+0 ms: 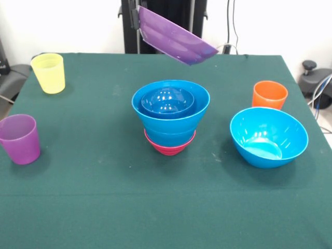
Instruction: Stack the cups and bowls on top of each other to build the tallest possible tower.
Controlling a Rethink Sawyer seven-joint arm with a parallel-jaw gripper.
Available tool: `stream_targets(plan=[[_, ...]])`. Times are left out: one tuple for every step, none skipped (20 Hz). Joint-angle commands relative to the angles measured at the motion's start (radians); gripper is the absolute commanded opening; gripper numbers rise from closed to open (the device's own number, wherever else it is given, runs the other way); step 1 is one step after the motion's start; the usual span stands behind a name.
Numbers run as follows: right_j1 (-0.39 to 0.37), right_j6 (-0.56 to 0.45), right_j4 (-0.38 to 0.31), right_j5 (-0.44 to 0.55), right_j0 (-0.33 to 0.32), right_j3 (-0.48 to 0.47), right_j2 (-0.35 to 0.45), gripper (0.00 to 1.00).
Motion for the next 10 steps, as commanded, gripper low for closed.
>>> stream_targets(plan=[[0.094, 0.080, -0.012, -0.015, 0.069, -0.064, -0.066, 0.00], [0.098, 0.083, -0.015, -0.017, 0.076, -0.069, -0.073, 0.00], [0.098, 0.083, -0.020, -0.017, 0.080, -0.070, -0.078, 0.00], [0.102, 0.087, -0.027, -0.012, 0.089, -0.079, -0.092, 0.00], [0.111, 0.093, -0.039, -0.003, 0.103, -0.090, -0.114, 0.00], [0.120, 0.099, -0.052, 0.001, 0.117, -0.105, -0.133, 0.00], [0.134, 0.100, -0.058, -0.004, 0.125, -0.113, -0.147, 0.00], [0.148, 0.096, -0.064, -0.015, 0.131, -0.123, -0.157, 0.00], [0.158, 0.092, -0.069, -0.021, 0.135, -0.130, -0.166, 0.00], [0.169, 0.085, -0.070, -0.026, 0.137, -0.137, -0.172, 0.00]])
